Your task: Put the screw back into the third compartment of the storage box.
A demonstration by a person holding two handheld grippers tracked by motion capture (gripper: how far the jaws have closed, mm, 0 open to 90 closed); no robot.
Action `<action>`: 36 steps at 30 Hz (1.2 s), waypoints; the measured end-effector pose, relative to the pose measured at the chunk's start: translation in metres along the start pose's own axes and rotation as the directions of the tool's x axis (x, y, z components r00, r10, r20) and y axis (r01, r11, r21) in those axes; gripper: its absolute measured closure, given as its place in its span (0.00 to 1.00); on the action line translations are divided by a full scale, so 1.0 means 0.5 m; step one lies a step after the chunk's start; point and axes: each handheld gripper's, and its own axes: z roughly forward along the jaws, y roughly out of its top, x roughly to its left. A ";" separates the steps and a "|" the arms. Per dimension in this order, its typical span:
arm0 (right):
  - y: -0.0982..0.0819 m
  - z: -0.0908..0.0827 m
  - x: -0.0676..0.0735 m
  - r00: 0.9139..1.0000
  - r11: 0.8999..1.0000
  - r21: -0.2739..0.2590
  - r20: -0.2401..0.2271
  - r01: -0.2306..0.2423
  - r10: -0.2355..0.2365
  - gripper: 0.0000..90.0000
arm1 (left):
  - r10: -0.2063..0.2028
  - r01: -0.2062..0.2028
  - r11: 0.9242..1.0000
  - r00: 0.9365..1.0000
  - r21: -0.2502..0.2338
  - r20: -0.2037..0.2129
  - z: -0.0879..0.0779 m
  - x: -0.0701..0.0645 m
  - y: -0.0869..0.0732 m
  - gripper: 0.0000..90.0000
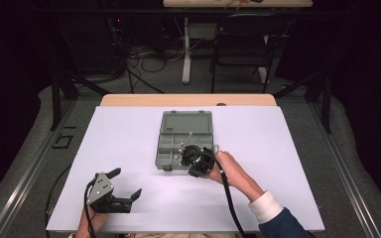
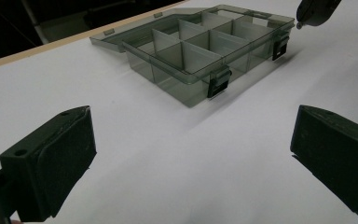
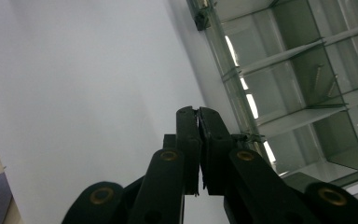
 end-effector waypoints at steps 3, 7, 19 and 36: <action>0.002 -0.008 -0.006 1.000 1.000 -0.005 0.002 -0.003 0.003 0.98 | -0.003 0.003 1.000 1.000 0.001 -0.001 0.000 0.000 0.000 0.00; 0.006 -0.020 -0.014 1.000 1.000 -0.012 0.014 -0.004 0.005 0.98 | -0.001 0.001 1.000 1.000 0.002 0.000 0.000 0.000 0.000 0.00; 0.016 -0.037 -0.042 0.999 0.999 -0.024 0.039 -0.031 0.032 0.98 | -0.001 0.001 1.000 1.000 0.003 0.000 0.000 0.000 0.000 0.00; 0.038 -0.038 -0.107 0.989 0.995 -0.049 0.112 -0.087 0.092 0.98 | -0.005 0.005 1.000 1.000 0.002 0.003 0.001 0.000 0.000 0.00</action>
